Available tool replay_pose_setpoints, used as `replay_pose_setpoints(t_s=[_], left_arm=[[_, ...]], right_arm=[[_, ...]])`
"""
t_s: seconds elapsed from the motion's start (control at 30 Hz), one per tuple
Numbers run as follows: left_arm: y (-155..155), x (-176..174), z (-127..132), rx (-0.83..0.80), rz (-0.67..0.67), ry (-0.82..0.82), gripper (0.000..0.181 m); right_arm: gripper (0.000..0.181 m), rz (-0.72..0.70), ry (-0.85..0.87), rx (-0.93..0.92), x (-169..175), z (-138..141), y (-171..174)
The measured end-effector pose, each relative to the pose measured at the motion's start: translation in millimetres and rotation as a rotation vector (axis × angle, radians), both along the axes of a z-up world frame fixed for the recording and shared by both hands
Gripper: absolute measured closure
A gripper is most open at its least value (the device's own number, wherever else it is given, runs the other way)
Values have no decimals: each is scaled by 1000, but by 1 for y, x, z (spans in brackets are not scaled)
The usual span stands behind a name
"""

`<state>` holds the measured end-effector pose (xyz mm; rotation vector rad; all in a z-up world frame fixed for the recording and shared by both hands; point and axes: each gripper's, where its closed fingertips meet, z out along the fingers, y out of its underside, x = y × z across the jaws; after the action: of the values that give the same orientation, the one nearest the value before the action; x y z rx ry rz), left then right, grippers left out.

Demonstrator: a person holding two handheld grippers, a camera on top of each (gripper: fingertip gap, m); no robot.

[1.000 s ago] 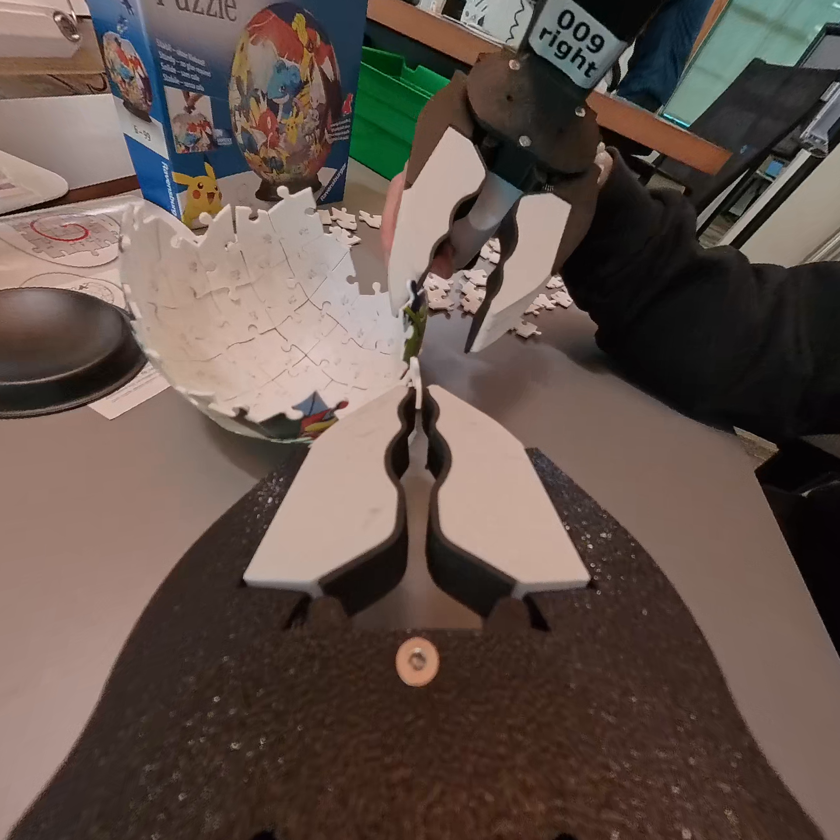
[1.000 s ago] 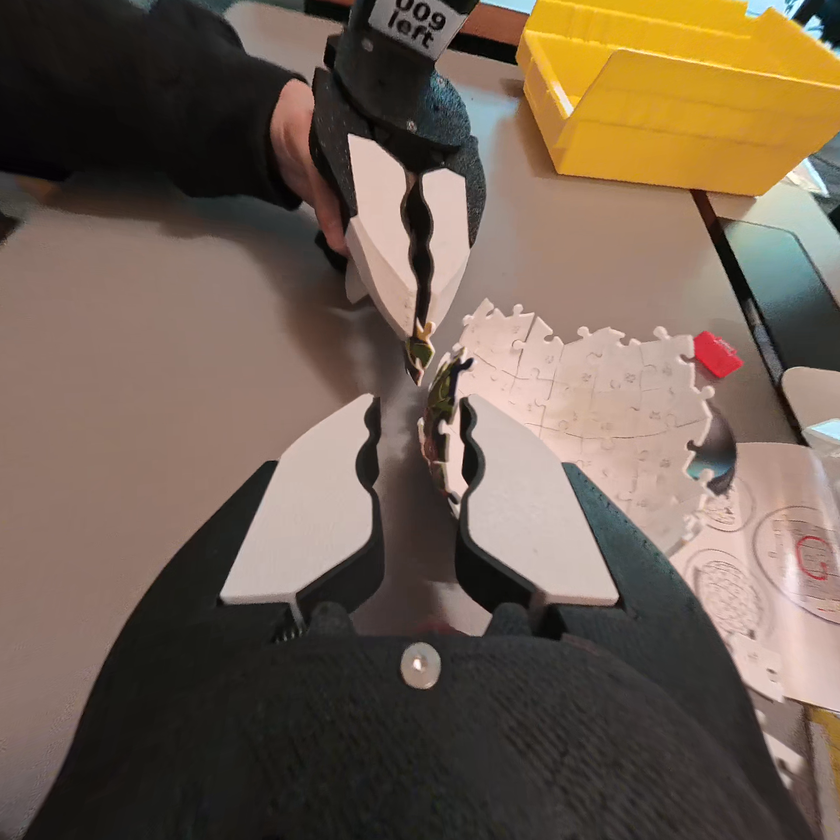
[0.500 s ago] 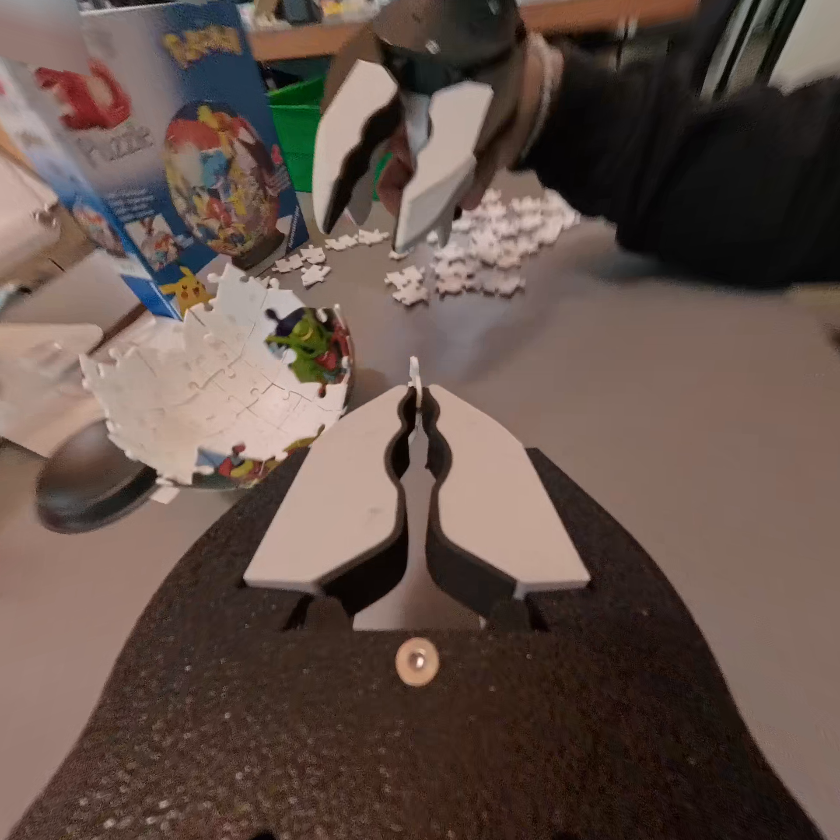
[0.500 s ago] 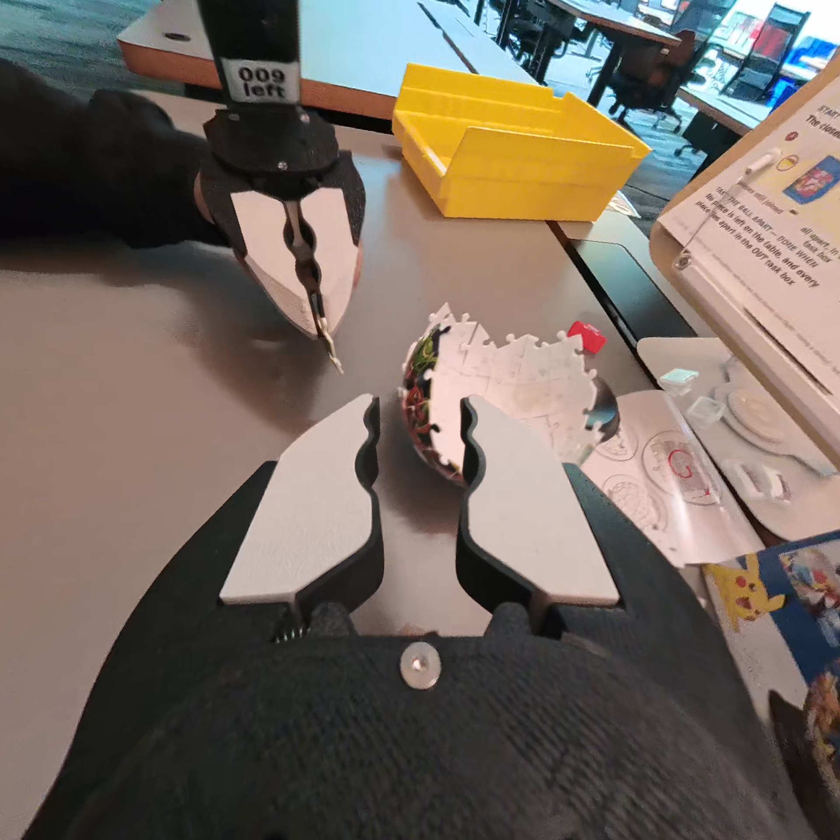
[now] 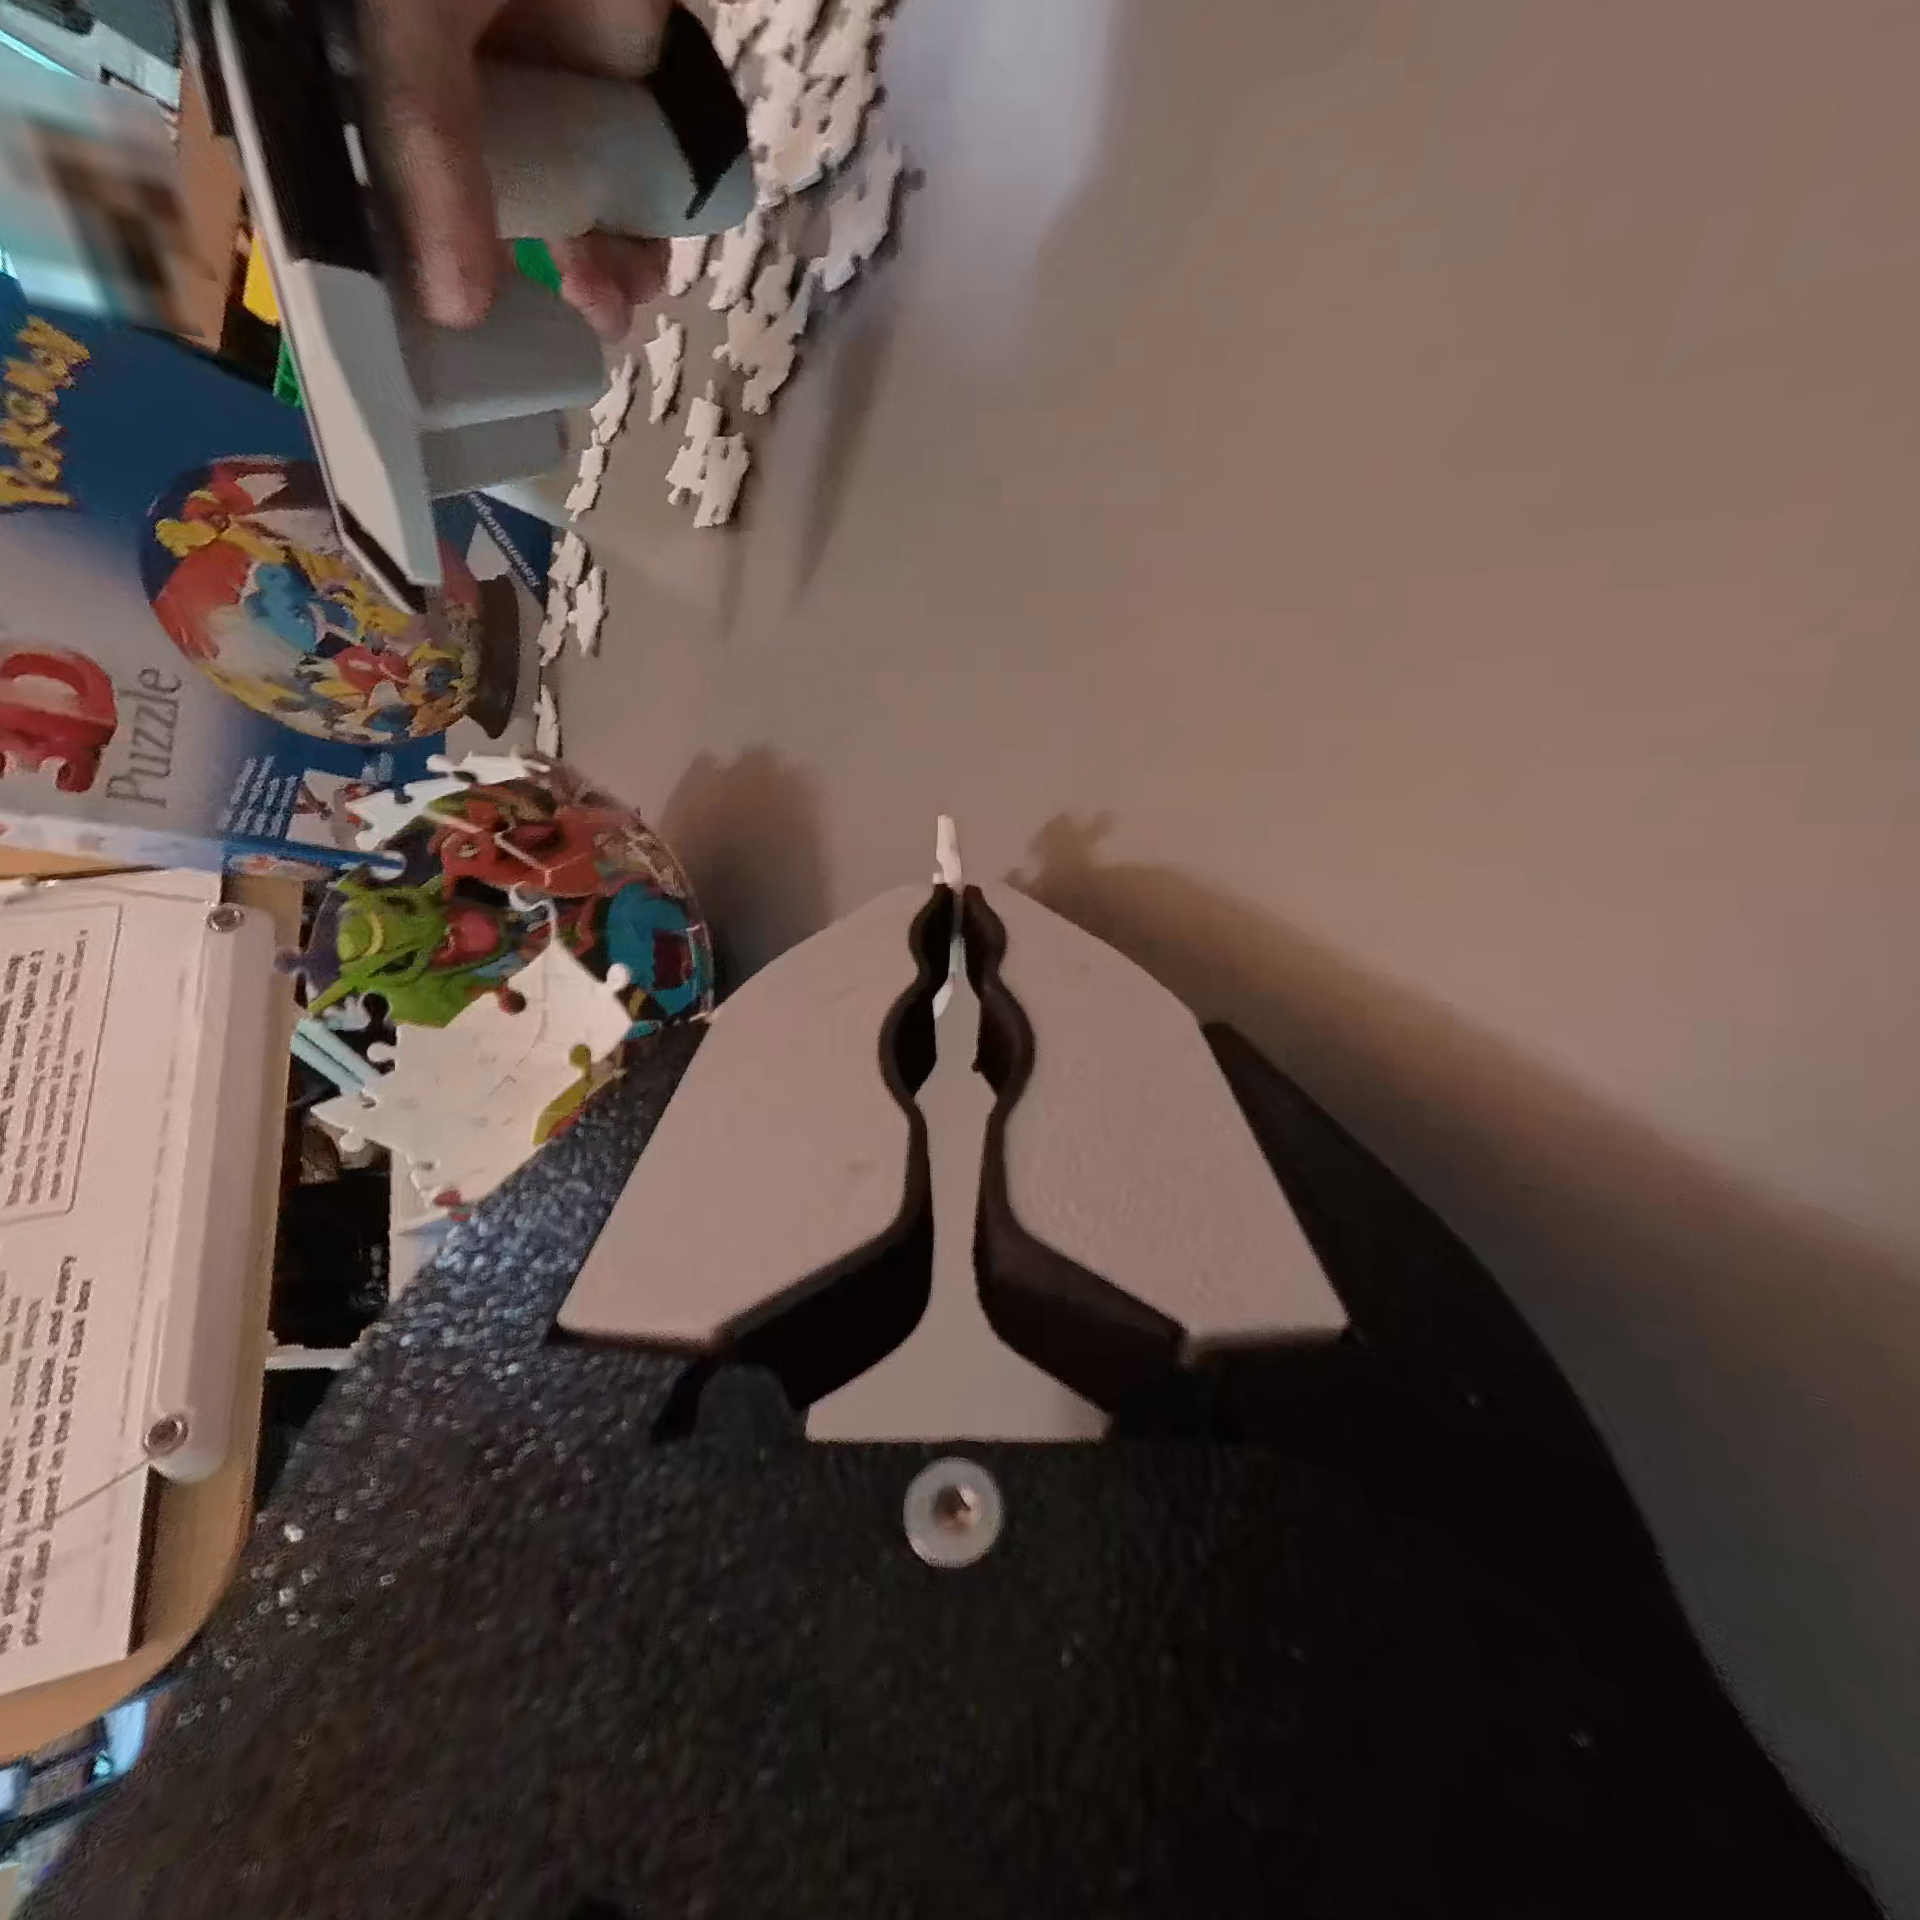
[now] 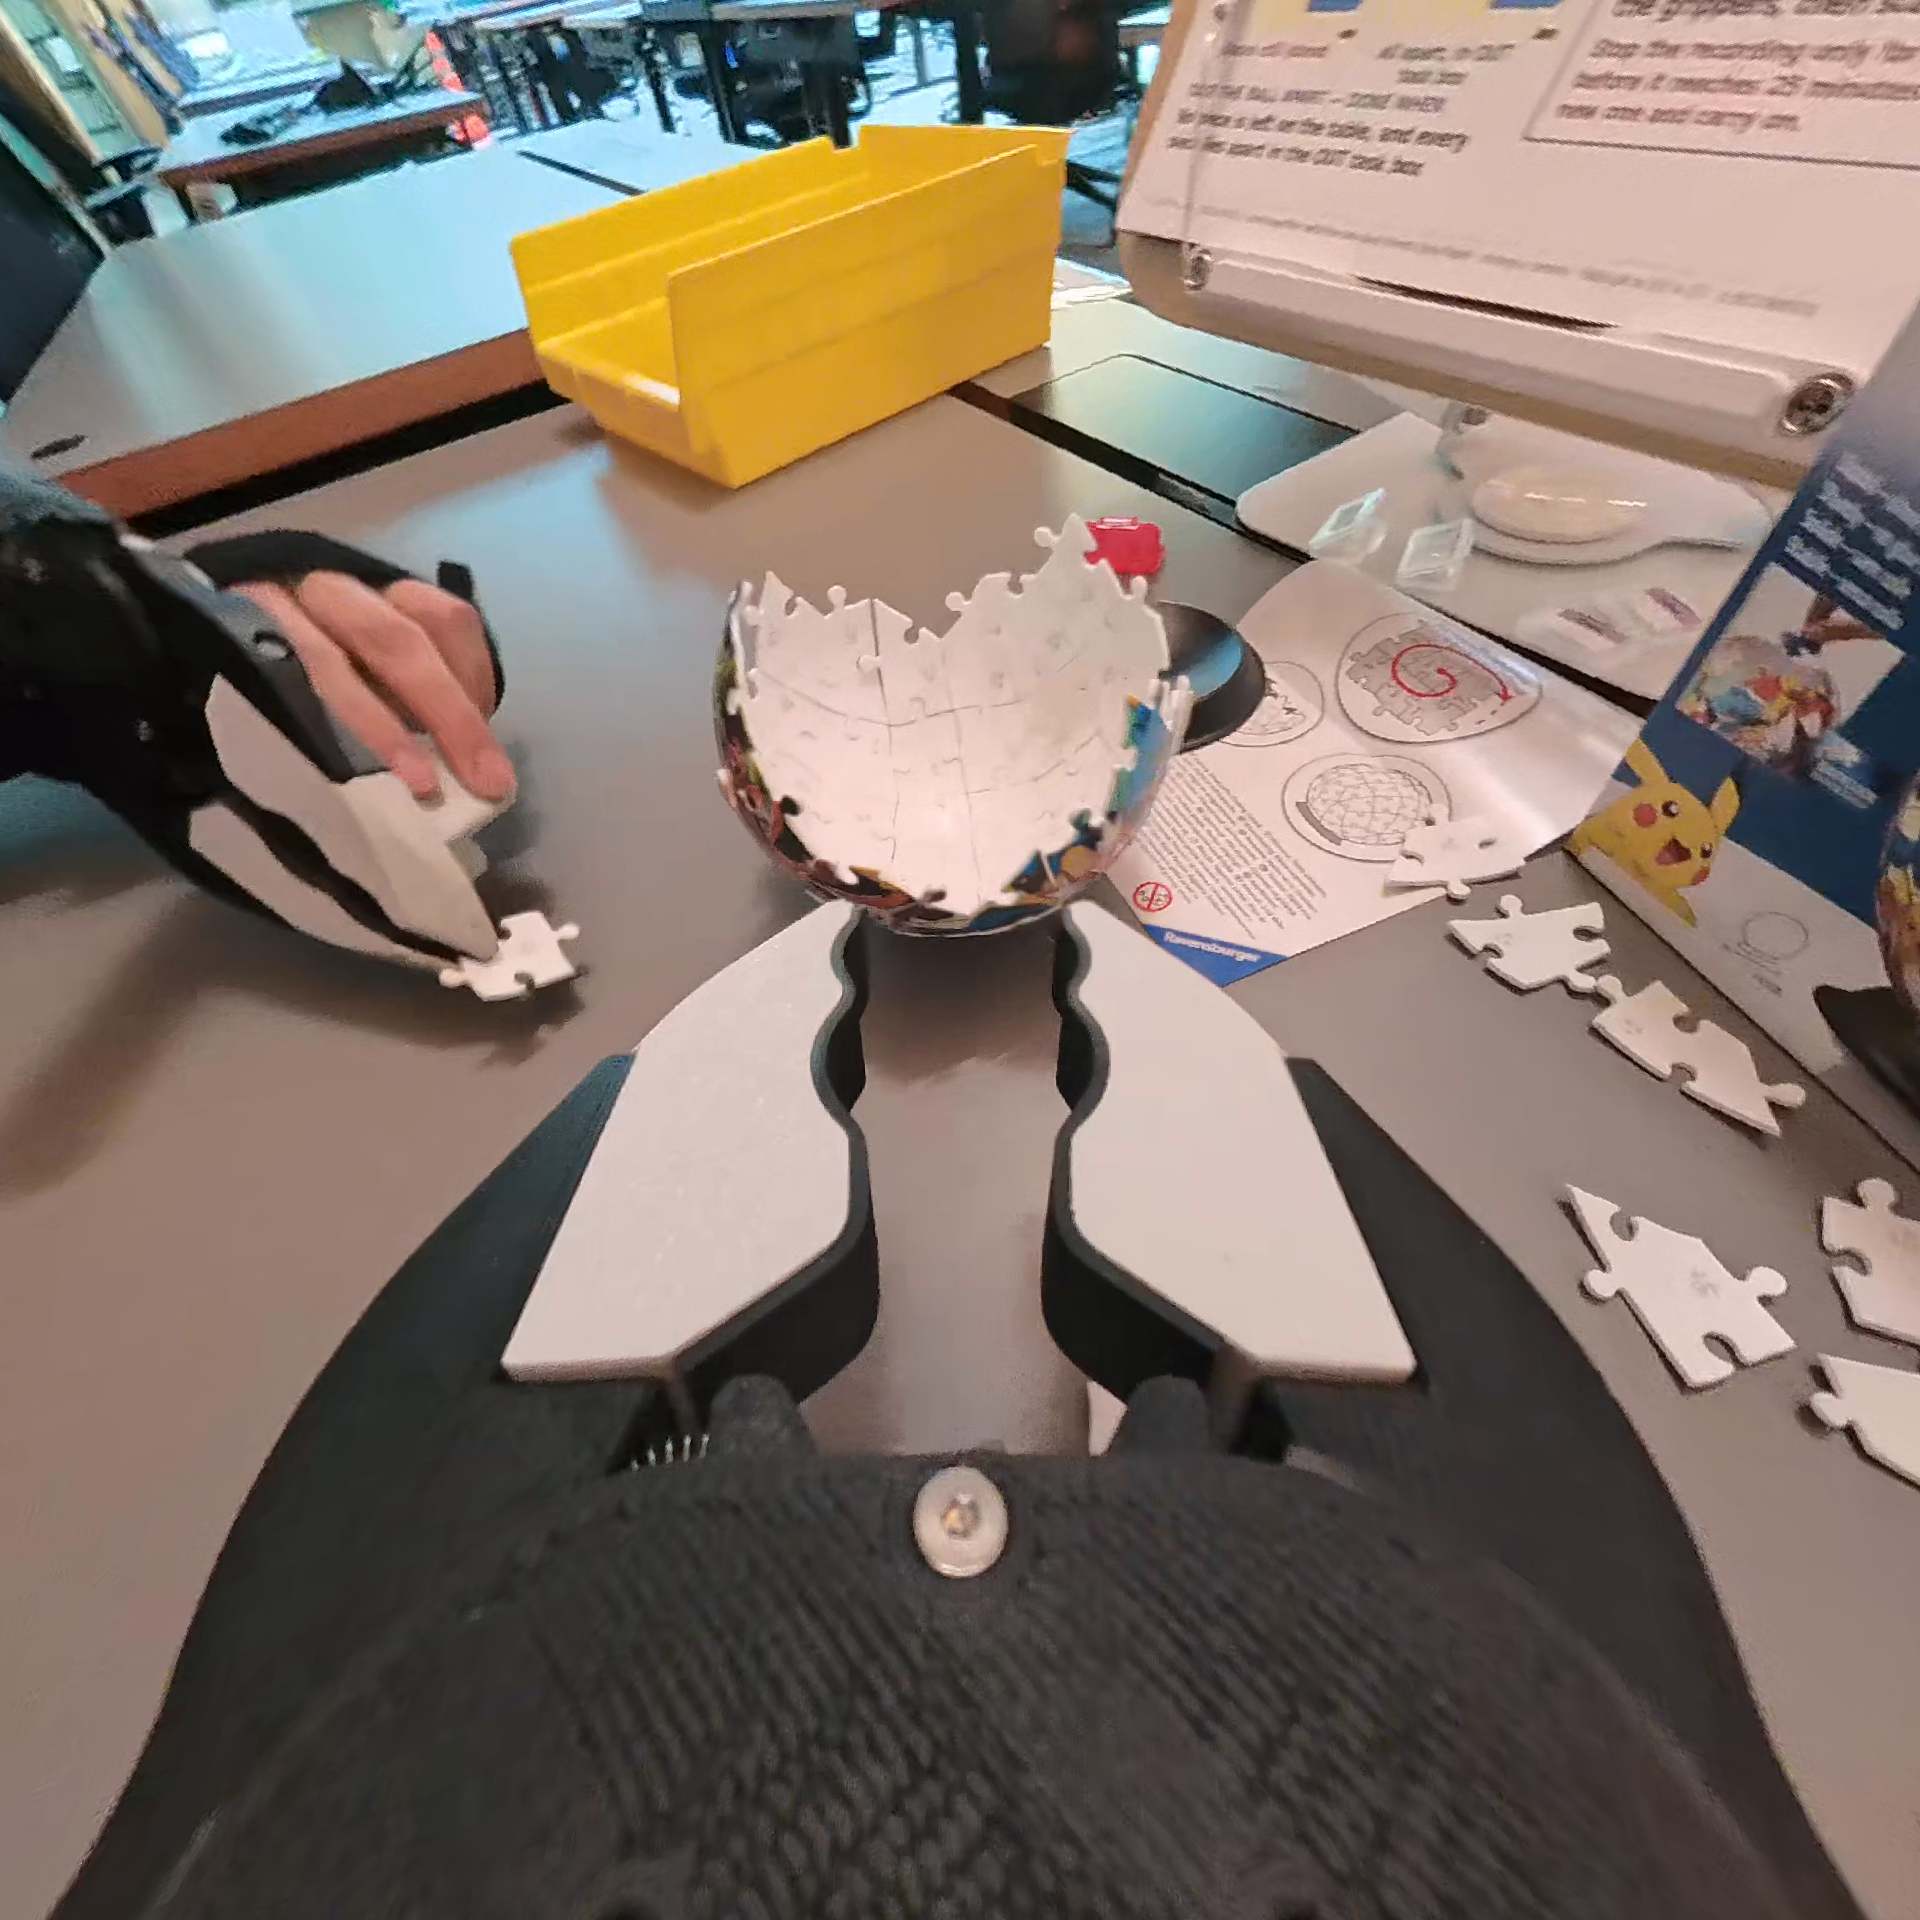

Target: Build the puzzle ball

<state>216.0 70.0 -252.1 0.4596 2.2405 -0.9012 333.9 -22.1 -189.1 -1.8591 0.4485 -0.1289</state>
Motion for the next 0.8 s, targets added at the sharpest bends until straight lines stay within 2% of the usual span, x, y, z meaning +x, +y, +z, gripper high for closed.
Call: replay_pose_setpoints(t_s=[0.03,0.23,0.47,0.7,0.8], left_arm=[[1,-1,-2,12,-17,-12,179],[2,-8,-15,50,-101,24,179],[4,-7,-15,26,-126,75,177],[16,-12,-8,-35,-127,157,153],[19,-17,-4,-68,-125,170,145]], right_arm=[[146,-9,11,3,2,0,0],[145,-13,30,4,6,3,10],[143,-40,6,-28,14,0,13],[141,-62,-13,-22,23,10,10],[137,-85,28,-21,33,14,10]])
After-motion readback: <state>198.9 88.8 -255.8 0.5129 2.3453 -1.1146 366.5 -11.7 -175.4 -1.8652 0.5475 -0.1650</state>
